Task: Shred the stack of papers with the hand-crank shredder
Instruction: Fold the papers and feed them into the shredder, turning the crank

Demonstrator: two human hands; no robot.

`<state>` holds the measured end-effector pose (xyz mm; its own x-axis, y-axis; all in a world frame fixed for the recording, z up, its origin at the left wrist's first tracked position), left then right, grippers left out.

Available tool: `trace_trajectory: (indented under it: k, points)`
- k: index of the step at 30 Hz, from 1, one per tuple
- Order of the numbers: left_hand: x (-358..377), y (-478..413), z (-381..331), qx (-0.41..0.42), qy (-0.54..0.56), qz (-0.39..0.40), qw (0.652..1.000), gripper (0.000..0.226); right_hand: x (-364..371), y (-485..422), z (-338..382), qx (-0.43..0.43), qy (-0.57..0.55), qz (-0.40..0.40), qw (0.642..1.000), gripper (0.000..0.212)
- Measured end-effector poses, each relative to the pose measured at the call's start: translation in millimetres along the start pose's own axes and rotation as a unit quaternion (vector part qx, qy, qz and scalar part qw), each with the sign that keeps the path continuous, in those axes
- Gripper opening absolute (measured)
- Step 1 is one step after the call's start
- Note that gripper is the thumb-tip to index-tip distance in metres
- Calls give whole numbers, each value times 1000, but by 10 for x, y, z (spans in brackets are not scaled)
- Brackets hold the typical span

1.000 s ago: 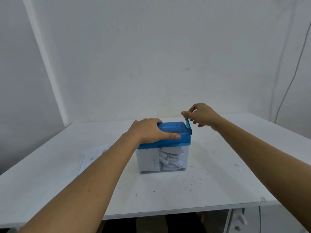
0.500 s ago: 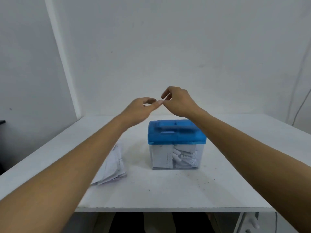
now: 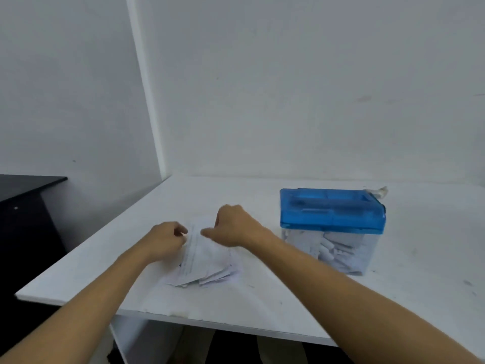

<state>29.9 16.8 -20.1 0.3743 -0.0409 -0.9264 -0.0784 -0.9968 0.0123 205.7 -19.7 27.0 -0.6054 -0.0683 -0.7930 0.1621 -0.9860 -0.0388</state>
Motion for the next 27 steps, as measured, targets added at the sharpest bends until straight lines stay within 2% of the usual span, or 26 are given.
trace_trajectory:
  k: [2, 5, 7, 11, 15, 19, 23, 27]
  points:
    - [104, 34, 82, -3, 15, -16, 1000, 35, 269, -3, -34, 31, 46, 18, 998, 62]
    - [207, 146, 83, 12, 36, -85, 996, 39, 545, 43, -96, 55, 103, 11, 993, 104]
    - [256, 203, 89, 22, 14, -131, 991, 38, 641, 17, -170, 64, 75, -17, 995, 113]
    - [309, 214, 27, 41, -62, -142, 987, 38, 647, 17, -321, 56, 24, -63, 996, 98]
    - [308, 221, 9, 48, -78, -148, 985, 40, 650, 46, -381, 25, -41, -106, 993, 61]
    - [294, 255, -27, 74, -41, -156, 984, 31, 622, 55, -471, 38, -140, -124, 982, 34]
    - [246, 298, -11, 77, 79, -158, 981, 14, 589, 79, -493, 57, -177, -135, 973, 36]
    - [218, 275, 64, 47, 167, -143, 974, 13, 565, 96, -482, 46, -225, -132, 964, 35]
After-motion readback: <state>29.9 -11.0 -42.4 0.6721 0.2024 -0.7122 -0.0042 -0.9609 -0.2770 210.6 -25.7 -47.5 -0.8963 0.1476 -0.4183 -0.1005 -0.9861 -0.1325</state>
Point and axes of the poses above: each hand's wrist, its own y-axis away from the middle knuckle, its own x-axis out of the palm, z = x × y, the point moved 7 cm from there along -y, towards the middle knuckle, and after that the axes turned 11 degrees about -y, right-handed, at the moved point
